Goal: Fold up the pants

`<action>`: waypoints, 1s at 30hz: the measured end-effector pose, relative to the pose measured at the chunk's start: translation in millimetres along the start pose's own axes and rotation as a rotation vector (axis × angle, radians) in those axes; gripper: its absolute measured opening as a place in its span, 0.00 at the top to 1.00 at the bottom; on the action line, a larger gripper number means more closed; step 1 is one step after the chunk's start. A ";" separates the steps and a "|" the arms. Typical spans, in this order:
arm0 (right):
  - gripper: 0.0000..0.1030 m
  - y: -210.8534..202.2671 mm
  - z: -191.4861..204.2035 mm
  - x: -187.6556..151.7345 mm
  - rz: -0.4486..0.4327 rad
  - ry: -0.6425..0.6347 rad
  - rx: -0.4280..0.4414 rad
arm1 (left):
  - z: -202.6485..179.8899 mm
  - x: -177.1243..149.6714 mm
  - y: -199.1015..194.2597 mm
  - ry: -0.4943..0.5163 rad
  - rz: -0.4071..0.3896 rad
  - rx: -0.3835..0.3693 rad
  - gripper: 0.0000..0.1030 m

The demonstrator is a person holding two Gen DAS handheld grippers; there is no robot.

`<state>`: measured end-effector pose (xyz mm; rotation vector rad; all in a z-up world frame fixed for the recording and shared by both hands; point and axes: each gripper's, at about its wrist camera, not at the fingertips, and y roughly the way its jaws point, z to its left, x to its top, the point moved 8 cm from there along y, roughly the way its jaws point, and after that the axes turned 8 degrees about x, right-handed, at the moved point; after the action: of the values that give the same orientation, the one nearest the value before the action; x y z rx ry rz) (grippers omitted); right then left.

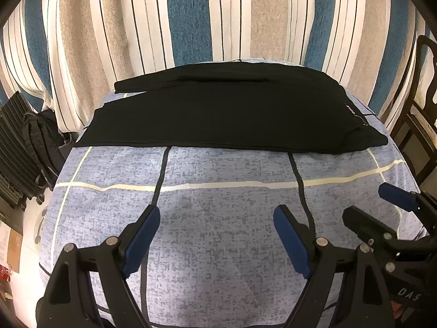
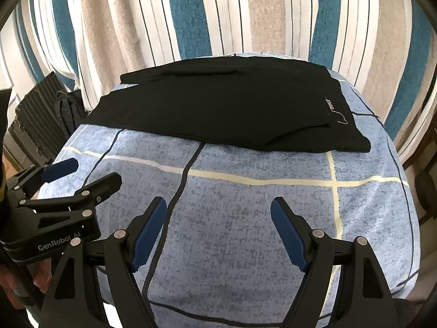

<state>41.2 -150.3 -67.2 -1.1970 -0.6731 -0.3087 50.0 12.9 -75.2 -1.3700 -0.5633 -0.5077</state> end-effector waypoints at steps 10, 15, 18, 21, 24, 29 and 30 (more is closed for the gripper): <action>0.24 5.6 -1.7 5.0 0.002 -0.001 0.004 | 6.4 8.0 8.3 -0.004 -0.029 0.016 0.16; 0.24 10.4 -4.0 7.3 0.009 -0.001 0.002 | 7.1 11.5 14.4 0.005 -0.029 0.022 0.16; 0.24 15.0 -7.0 8.0 0.015 0.004 0.004 | 9.1 16.7 17.1 -0.018 -0.057 0.001 0.16; 0.24 20.4 -11.2 9.3 0.017 0.016 0.009 | 14.4 17.6 22.4 -0.085 -0.042 -0.079 0.16; 0.24 24.2 -20.1 12.9 0.006 0.051 0.023 | 23.5 20.4 30.4 -0.116 -0.029 -0.091 0.16; 0.24 31.0 -43.9 19.5 -0.018 0.127 0.036 | 47.2 31.0 47.2 -0.182 -0.004 -0.100 0.16; 0.24 32.4 -49.1 20.5 -0.023 0.143 0.040 | 52.6 33.4 51.1 -0.199 0.003 -0.104 0.16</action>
<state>90.5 -181.8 -88.6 -1.1180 -0.5661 -0.3948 104.1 71.5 -86.7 -1.5306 -0.7046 -0.4052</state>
